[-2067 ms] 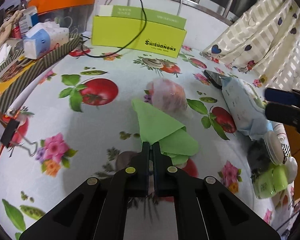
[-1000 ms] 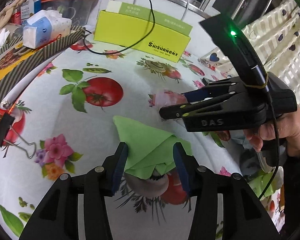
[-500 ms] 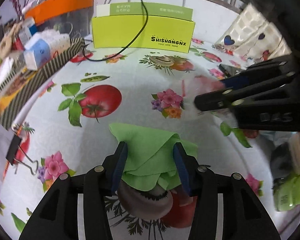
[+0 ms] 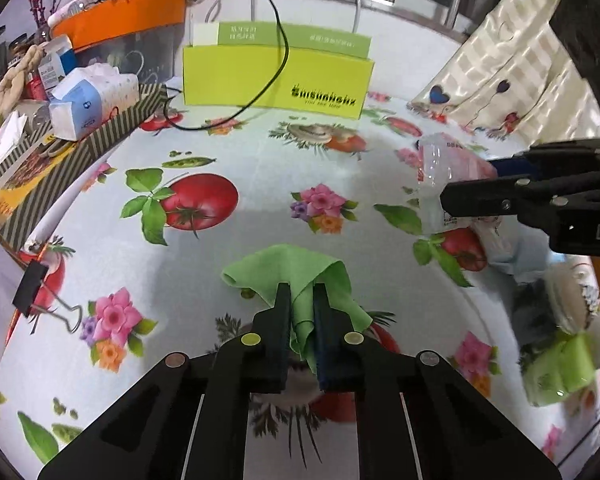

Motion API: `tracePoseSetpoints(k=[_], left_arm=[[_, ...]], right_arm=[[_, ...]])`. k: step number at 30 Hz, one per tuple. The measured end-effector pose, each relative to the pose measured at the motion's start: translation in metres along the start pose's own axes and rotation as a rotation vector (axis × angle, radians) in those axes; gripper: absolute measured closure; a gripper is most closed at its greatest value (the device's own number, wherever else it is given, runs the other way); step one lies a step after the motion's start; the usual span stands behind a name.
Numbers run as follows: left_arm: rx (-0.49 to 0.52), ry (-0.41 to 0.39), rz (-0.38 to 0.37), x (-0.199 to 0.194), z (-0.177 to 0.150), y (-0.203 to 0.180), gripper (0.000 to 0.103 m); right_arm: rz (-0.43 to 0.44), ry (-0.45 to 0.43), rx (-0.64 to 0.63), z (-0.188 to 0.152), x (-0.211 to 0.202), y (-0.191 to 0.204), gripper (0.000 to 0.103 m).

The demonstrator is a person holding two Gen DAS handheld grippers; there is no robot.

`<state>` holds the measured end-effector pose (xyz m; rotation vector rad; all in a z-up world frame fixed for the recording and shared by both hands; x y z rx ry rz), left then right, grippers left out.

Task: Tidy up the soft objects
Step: 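Carry the green cloth and plastic bag toward the white box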

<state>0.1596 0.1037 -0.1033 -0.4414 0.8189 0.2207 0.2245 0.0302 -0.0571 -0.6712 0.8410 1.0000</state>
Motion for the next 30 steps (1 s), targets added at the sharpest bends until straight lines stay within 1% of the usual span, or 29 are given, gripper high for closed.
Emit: tracePoseSetpoints(k=[5, 10, 14, 21, 30], left_arm=[[0.004, -0.048, -0.044, -0.032, -0.001, -0.007, 0.093], [0.005, -0.076, -0.087, -0.058, -0.004, -0.013, 0.093], [0.014, -0.093, -0.112, -0.073, -0.006, -0.021, 0.093], [0.03, -0.105, -0.145, -0.089, -0.01, -0.036, 0.093], [0.061, -0.111, -0.171, -0.099, -0.012, -0.054, 0.093]], right_arm=[[0.002, -0.059, 0.019, -0.008, -0.025, 0.01, 0.075], [-0.003, -0.125, 0.051, -0.019, -0.053, 0.02, 0.075], [-0.01, -0.159, 0.066, -0.03, -0.069, 0.028, 0.075], [-0.04, -0.199, 0.087, -0.046, -0.092, 0.035, 0.075], [-0.047, -0.225, 0.096, -0.058, -0.105, 0.039, 0.075]])
Point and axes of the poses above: each gripper's, at about its wrist camera, not at the fingertips, and x roughly the way its jaws point, y to its left, z to its top, the point moved 7 cm from there along x, roughly the way its jaws point, and after that the axes turned 13 degrees about -x, right-handed, at the moved point
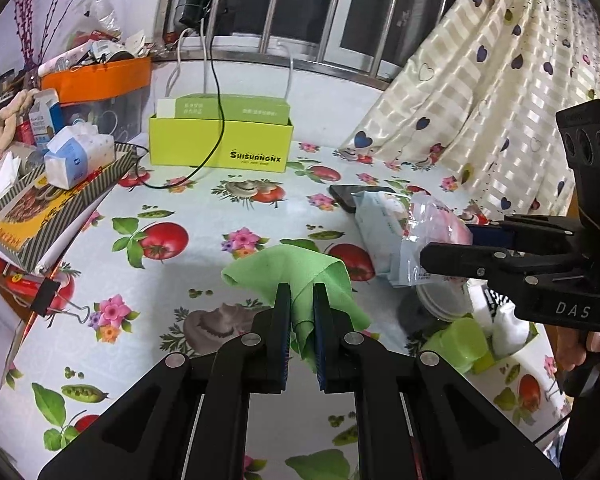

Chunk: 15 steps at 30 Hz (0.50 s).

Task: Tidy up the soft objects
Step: 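Carry the green cloth and plastic bag toward the white box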

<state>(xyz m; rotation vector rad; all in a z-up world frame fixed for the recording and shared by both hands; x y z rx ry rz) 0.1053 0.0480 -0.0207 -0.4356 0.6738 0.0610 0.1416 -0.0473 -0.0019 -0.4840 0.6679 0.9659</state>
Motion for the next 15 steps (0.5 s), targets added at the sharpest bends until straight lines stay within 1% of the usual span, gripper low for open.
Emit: tracePoseSetpoints(k=[10, 15], left_arm=[[0.025, 0.001, -0.013, -0.001, 0.001, -0.016, 0.093], [0.047, 0.006, -0.031, 0.001, 0.001, -0.032, 0.093]], right_arm=[[-0.009, -0.038, 0.026, -0.009, -0.018, -0.006, 0.075], [-0.022, -0.054, 0.049, -0.017, -0.029, -0.014, 0.075]])
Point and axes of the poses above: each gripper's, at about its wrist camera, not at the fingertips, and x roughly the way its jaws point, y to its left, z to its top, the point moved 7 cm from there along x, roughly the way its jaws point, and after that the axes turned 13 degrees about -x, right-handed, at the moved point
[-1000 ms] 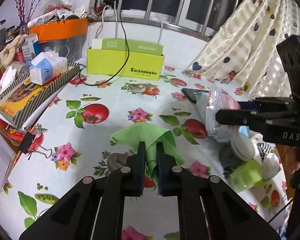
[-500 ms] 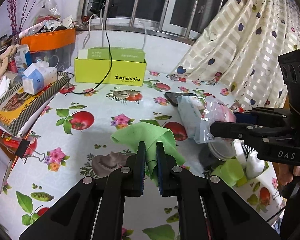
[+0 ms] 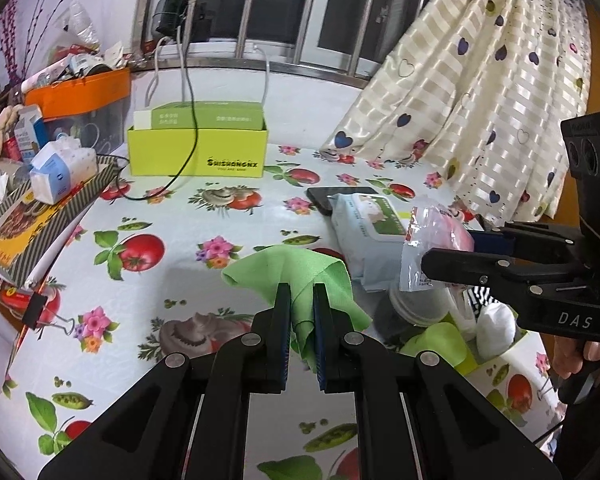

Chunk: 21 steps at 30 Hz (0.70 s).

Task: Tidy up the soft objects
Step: 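Carry the green cloth and plastic bag toward the white box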

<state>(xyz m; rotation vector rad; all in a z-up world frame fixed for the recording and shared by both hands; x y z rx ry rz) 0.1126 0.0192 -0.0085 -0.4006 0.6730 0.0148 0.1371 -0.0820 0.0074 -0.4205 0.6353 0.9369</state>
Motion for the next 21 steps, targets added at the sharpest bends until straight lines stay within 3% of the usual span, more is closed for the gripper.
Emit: tracePoseSetpoints(k=[14, 21], left_arm=[[0.117, 0.001, -0.099, 0.009, 0.008, -0.08, 0.093], [0.179, 0.015, -0.144, 0.016, 0.005, -0.122, 0.093]], right_arm=[[-0.135, -0.035, 0.13, -0.043, -0.057, -0.074, 0.075], [-0.207, 0.012, 0.201, -0.091, -0.074, -0.111, 0.075]])
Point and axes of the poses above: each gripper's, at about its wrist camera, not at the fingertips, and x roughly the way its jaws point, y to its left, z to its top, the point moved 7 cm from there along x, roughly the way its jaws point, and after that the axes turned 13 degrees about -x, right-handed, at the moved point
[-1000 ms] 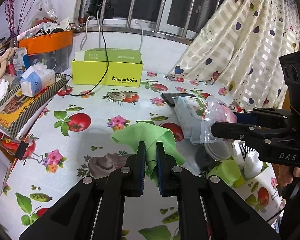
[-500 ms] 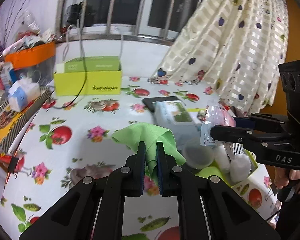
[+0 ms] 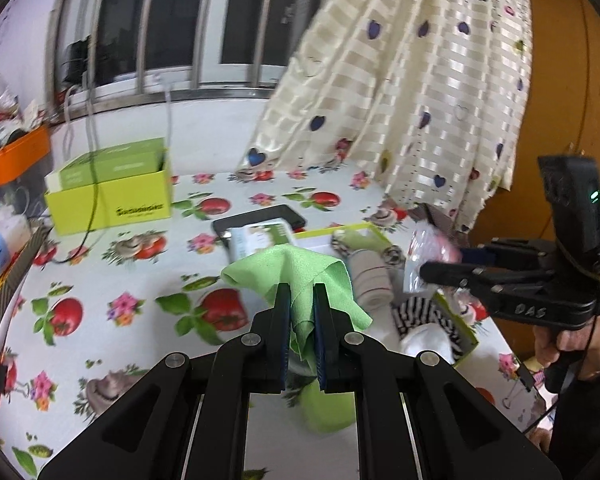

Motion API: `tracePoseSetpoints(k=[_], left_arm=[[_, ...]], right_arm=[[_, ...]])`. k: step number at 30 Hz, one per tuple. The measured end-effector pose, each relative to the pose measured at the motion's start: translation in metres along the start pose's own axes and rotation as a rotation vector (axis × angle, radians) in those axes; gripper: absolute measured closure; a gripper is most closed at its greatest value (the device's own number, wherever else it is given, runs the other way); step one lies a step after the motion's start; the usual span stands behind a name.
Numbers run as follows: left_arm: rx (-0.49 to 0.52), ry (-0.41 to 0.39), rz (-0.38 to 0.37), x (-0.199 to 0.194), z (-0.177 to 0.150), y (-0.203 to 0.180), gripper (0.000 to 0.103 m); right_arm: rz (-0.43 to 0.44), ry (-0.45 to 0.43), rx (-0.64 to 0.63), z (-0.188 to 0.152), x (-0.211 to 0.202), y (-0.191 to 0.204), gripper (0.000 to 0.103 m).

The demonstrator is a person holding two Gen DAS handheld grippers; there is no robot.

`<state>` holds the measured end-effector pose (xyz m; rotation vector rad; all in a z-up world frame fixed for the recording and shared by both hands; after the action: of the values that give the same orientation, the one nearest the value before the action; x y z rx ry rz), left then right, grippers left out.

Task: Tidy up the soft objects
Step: 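Carry the green cloth and plastic bag toward the white box, then lower the cloth and bag into the box and open both grippers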

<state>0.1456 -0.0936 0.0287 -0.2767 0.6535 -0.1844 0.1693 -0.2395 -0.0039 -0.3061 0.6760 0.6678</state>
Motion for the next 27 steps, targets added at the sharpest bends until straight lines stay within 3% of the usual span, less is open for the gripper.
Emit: tracePoseSetpoints(k=[10, 15, 21, 27], left_arm=[[0.074, 0.056, -0.055, 0.026, -0.009, -0.05, 0.093], [0.098, 0.102, -0.072, 0.042, -0.02, -0.066, 0.093], [0.122, 0.166, -0.094, 0.064, -0.034, -0.079, 0.093], [0.119, 0.233, -0.12, 0.091, -0.046, -0.086, 0.092]], right_arm=[[-0.064, 0.146, 0.081, -0.07, 0.027, -0.035, 0.075], [-0.05, 0.207, 0.09, -0.094, 0.045, -0.037, 0.073], [-0.064, 0.157, 0.097, -0.092, 0.027, -0.039, 0.056], [-0.08, 0.113, 0.096, -0.088, 0.007, -0.041, 0.055]])
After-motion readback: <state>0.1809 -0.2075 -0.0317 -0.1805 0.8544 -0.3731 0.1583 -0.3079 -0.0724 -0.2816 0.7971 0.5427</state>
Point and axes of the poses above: each gripper's, at about its wrist camera, not at the fingertips, and x roughly the way its jaws point, y to its left, z to its top, the point moved 7 cm from there along x, roughly the way its jaws point, and after that the axes turned 13 degrees about -x, right-handed, at the moved point
